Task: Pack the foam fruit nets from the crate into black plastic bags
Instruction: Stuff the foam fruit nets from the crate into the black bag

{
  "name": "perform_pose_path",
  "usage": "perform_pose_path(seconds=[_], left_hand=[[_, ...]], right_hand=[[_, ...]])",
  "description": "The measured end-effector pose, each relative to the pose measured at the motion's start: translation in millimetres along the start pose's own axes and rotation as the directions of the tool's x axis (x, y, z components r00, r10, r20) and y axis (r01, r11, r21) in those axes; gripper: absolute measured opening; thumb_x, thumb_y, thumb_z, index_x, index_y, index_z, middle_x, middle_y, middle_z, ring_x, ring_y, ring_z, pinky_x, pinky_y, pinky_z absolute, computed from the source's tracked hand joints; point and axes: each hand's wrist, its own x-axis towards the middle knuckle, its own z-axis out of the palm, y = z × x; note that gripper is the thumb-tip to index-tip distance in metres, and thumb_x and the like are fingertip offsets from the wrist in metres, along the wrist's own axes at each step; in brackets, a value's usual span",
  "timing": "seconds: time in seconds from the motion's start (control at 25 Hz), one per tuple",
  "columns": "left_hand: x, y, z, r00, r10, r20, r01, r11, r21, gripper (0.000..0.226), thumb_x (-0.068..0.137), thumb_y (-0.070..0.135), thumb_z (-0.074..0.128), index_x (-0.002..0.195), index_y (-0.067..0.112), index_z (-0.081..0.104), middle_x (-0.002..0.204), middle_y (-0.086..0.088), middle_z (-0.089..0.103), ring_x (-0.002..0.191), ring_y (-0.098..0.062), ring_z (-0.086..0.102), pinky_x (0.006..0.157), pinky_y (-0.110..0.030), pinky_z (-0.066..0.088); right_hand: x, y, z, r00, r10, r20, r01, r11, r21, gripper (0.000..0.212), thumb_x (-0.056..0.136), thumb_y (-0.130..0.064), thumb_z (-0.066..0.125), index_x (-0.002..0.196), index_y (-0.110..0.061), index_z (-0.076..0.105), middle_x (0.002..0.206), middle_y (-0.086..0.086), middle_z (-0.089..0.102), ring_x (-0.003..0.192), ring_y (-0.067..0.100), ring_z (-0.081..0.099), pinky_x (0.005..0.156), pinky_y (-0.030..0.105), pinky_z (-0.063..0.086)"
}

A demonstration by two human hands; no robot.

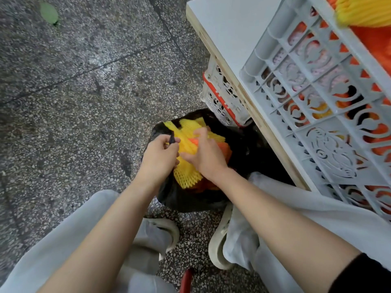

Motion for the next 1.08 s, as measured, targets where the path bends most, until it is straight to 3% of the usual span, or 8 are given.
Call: perform_pose_path(seconds=[0.12, 0.24, 0.4, 0.52, 0.68, 0.76, 0.88, 1.08], left_hand=[[-0.8, 2.4, -5.8, 0.998, -0.019, -0.054, 0.016, 0.998, -0.066, 0.020, 0.093, 0.005, 0.044, 0.082, 0.019, 0.054, 0.065, -0.003, 0.048, 0.054, -0.017, 0.046, 0.052, -0.026, 0.039], [0.8, 0.7, -16.3, 0.994, -0.053, -0.094, 0.045, 0.995, -0.086, 0.018, 0.094, 0.007, 0.043, 0.083, 0.017, 0.053, 0.066, -0.002, 0.048, 0.057, -0.017, 0.047, 0.048, -0.025, 0.034], [4.6, -6.1, -17.8, 0.991, -0.058, -0.122, 0.050, 0.996, -0.072, 0.020, 0.093, 0.008, 0.045, 0.078, 0.018, 0.051, 0.063, -0.002, 0.047, 0.054, -0.018, 0.046, 0.050, -0.027, 0.033], [2.1, -7.3, -16.1, 0.995, -0.074, -0.069, 0.071, 0.997, -0.038, 0.022, 0.092, 0.008, 0.047, 0.072, 0.016, 0.050, 0.065, -0.004, 0.048, 0.054, -0.018, 0.045, 0.052, -0.027, 0.035], [-2.8, -14.8, -17.5, 0.996, -0.062, -0.064, 0.066, 0.996, 0.063, 0.014, 0.085, 0.017, 0.055, 0.072, 0.015, 0.052, 0.071, -0.007, 0.055, 0.066, -0.025, 0.054, 0.074, -0.037, 0.047], [-10.4, -16.4, -16.1, 0.995, -0.006, -0.096, 0.033, 0.960, 0.276, 0.014, 0.084, 0.022, 0.056, 0.094, 0.012, 0.057, 0.093, -0.012, 0.062, 0.091, -0.031, 0.059, 0.088, -0.040, 0.045], [-26.8, -16.8, -17.0, 0.994, 0.082, -0.067, -0.035, 0.851, 0.524, 0.035, 0.090, 0.020, 0.052, 0.121, 0.005, 0.049, 0.121, -0.018, 0.054, 0.112, -0.036, 0.051, 0.093, -0.039, 0.039], [-65.7, 13.4, -5.1, 0.939, 0.344, -0.024, -0.182, 0.551, 0.815, 0.033, 0.091, 0.025, 0.047, 0.120, 0.009, 0.051, 0.120, -0.017, 0.051, 0.113, -0.037, 0.046, 0.093, -0.045, 0.040]], right_hand=[[-9.2, 2.6, 28.7, 0.966, -0.061, 0.250, 0.106, 0.980, -0.170, 0.042, 0.085, -0.023, 0.067, 0.122, -0.017, 0.049, 0.123, 0.007, 0.051, 0.117, 0.029, 0.045, 0.092, 0.036, 0.039], [-13.5, 14.7, 43.1, 0.914, -0.041, 0.404, 0.235, 0.864, -0.445, 0.045, 0.090, -0.008, 0.057, 0.131, -0.022, 0.046, 0.133, 0.007, 0.039, 0.122, 0.029, 0.035, 0.095, 0.036, 0.038], [-19.5, 12.6, 34.7, 0.905, -0.075, 0.418, 0.245, 0.897, -0.368, 0.050, 0.092, 0.002, 0.042, 0.137, -0.014, 0.029, 0.115, 0.014, 0.055, 0.100, 0.030, 0.054, 0.074, 0.042, 0.046], [-23.7, 14.5, 19.7, 0.881, -0.189, 0.434, 0.357, 0.867, -0.348, 0.047, 0.097, -0.002, 0.036, 0.142, -0.014, 0.031, 0.131, 0.012, 0.049, 0.121, 0.030, 0.043, 0.095, 0.039, 0.039], [-37.8, 10.9, -6.5, 0.870, -0.345, 0.352, 0.468, 0.805, -0.366, 0.037, 0.101, -0.015, 0.034, 0.138, -0.010, 0.038, 0.136, 0.007, 0.044, 0.126, 0.024, 0.039, 0.102, 0.036, 0.035], [-47.1, 6.1, -26.6, 0.874, -0.394, 0.284, 0.483, 0.769, -0.418, 0.034, 0.102, -0.019, 0.034, 0.134, -0.011, 0.042, 0.131, 0.006, 0.047, 0.121, 0.024, 0.042, 0.098, 0.033, 0.036], [-65.7, -5.2, -65.5, 0.877, -0.450, 0.168, 0.468, 0.719, -0.514, 0.032, 0.102, -0.023, 0.034, 0.129, -0.012, 0.047, 0.123, 0.006, 0.050, 0.113, 0.024, 0.046, 0.093, 0.034, 0.039], [-111.0, -25.0, -144.0, 0.848, -0.528, -0.034, 0.405, 0.689, -0.602, 0.027, 0.099, -0.024, 0.040, 0.118, -0.012, 0.055, 0.112, 0.007, 0.056, 0.107, 0.026, 0.052, 0.089, 0.038, 0.044]])
